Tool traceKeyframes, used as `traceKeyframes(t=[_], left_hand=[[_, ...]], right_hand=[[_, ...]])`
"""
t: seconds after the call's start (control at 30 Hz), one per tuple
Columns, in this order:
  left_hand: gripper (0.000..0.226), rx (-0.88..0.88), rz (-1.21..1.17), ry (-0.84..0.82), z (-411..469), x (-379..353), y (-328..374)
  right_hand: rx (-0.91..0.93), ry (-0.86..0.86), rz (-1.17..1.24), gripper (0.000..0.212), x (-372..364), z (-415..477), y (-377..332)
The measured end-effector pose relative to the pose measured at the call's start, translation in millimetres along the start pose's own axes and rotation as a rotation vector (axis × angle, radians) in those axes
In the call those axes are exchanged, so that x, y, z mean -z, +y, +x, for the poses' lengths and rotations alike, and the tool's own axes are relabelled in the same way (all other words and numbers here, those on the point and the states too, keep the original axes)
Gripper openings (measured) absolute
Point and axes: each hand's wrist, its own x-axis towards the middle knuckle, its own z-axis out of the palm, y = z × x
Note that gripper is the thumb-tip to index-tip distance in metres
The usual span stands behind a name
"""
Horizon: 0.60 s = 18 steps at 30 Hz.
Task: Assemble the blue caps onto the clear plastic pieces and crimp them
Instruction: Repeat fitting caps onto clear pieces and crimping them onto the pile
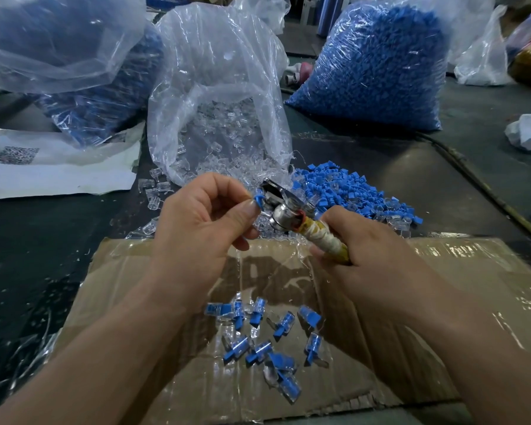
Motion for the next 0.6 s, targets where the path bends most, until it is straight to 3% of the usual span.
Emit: traceKeyframes(t=[0.43, 0.6], left_hand=[[0.016, 0.027, 0.017, 0.016, -0.7, 0.1, 1.2], [0.01, -0.019, 0.015, 0.11, -1.6, 1.6, 3.1]], right_hand=[[0.002, -0.01, 0.011, 0.013, 0.5, 0.4, 0.6], [-0.011, -0.096, -0.077, 0.016, 9.6, 0.2, 13.6]])
